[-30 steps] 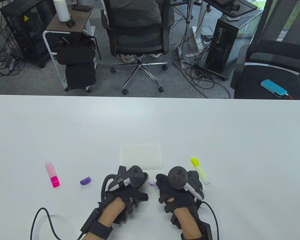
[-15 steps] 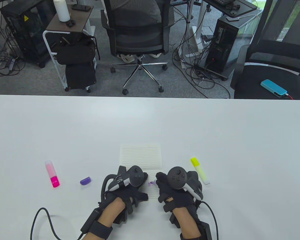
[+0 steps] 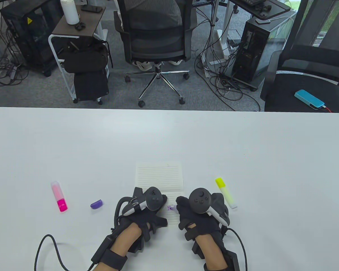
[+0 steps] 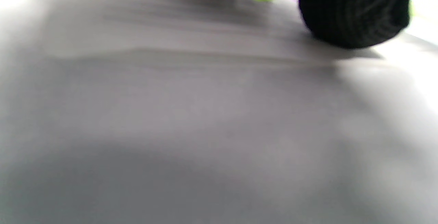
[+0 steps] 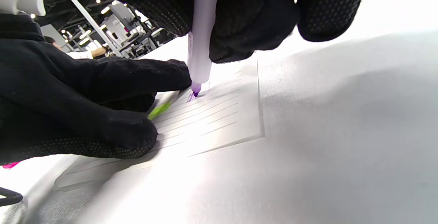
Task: Apply highlighter ink on paper
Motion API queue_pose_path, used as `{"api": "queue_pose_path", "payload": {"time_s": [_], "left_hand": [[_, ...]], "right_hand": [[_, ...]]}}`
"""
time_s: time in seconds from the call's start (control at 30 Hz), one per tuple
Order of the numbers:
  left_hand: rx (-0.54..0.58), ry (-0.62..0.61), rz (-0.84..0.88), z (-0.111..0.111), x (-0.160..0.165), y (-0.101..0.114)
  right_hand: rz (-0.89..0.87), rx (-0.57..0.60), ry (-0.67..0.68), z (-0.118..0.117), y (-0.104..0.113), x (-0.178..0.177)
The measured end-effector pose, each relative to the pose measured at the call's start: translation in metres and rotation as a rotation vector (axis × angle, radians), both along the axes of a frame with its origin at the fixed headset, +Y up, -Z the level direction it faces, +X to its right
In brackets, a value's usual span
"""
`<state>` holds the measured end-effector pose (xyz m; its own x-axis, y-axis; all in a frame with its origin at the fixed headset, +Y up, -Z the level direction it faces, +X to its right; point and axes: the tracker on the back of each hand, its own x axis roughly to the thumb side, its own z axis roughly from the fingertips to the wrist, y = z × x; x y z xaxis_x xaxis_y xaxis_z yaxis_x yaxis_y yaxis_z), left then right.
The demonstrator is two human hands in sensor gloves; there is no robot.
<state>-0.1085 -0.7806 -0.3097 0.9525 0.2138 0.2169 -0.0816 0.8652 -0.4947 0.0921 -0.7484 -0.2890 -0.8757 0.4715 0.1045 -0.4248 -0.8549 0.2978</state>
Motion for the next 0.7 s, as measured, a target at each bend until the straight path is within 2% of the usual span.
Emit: {"api": "queue_pose_path", "payload": {"time_s": [0.07, 0.23, 0.4, 0.57, 0.7], "left_hand": [[0.000, 0.001, 0.001, 0.0001, 0.0000, 0.0000], [0.000, 0.001, 0.001, 0.0000, -0.0001, -0.0001], [0.003, 0.002, 0.006, 0.0002, -0.0003, -0.0004], [0.002, -0.003, 0.003, 0.0001, -0.0004, -0.0002], [0.004, -0.002, 0.005, 0.0005, -0.0007, -0.0002]], "right_hand": [[0.018, 0.041, -0.021, -0.0006, -0.0009, 0.0005], [-0.016, -0.052, 0.015, -0.0003, 0.0013, 0.0036], [-0.036, 0.004, 0.008, -0.0025, -0.0014, 0.0032], [-0.019, -0.037, 0.021, -0.0023, 0.0005, 0.0024], [0.002, 0.016, 0.015, -0.0018, 0.0001, 0.0009]]}}
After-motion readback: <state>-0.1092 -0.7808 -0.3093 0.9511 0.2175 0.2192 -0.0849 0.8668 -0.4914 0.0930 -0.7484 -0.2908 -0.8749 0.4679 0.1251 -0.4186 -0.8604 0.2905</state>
